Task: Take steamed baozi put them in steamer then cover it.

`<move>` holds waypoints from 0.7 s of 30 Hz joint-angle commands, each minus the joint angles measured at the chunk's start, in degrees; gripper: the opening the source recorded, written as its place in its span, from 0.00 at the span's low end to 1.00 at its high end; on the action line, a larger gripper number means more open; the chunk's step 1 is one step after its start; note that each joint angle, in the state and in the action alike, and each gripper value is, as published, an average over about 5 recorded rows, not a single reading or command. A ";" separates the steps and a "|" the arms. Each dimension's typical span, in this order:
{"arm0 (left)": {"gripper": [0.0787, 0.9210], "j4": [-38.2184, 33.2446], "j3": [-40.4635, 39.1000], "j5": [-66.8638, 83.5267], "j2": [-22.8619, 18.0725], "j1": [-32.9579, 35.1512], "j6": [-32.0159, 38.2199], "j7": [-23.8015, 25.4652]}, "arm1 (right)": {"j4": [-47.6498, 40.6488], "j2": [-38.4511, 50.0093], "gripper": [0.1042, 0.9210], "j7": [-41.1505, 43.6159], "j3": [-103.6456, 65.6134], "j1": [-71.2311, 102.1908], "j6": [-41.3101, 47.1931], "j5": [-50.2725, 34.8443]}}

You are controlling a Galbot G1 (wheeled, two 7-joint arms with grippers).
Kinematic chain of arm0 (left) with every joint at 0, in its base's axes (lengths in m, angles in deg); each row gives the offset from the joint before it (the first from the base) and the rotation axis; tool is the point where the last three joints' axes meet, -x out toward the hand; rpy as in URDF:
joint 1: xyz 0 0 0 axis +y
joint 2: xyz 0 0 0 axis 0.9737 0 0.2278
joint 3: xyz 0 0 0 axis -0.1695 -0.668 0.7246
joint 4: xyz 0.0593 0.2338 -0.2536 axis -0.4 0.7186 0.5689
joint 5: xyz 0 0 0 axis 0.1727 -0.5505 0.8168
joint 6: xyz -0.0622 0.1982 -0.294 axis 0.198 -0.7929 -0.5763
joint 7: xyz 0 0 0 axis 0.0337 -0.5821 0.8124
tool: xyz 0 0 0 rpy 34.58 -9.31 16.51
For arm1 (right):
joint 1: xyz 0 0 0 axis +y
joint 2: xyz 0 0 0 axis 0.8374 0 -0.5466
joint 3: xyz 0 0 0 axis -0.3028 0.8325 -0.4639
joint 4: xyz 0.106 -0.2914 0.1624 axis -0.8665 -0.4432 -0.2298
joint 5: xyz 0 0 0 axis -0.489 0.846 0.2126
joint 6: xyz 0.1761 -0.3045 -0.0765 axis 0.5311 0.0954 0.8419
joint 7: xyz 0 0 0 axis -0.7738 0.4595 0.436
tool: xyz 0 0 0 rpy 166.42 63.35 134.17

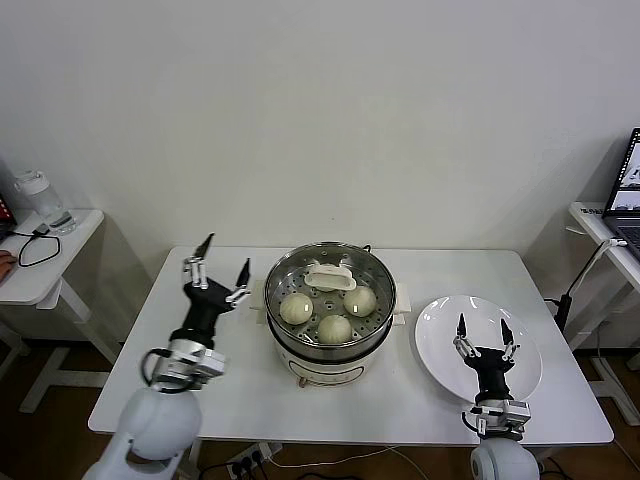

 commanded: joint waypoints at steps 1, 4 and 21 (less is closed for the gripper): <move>0.88 14.34 16.60 31.32 -0.95 4.91 24.59 1.14 | 1.56 0.31 0.88 0.65 0.88 0.62 3.12 -5.01; 0.88 16.07 16.76 33.23 -1.18 5.70 26.59 3.09 | 1.48 -0.09 0.88 0.59 0.90 0.72 3.12 -4.94; 0.88 16.12 16.04 33.83 -1.87 8.34 27.94 7.00 | 3.50 -0.27 0.88 0.42 0.04 1.78 4.53 -5.11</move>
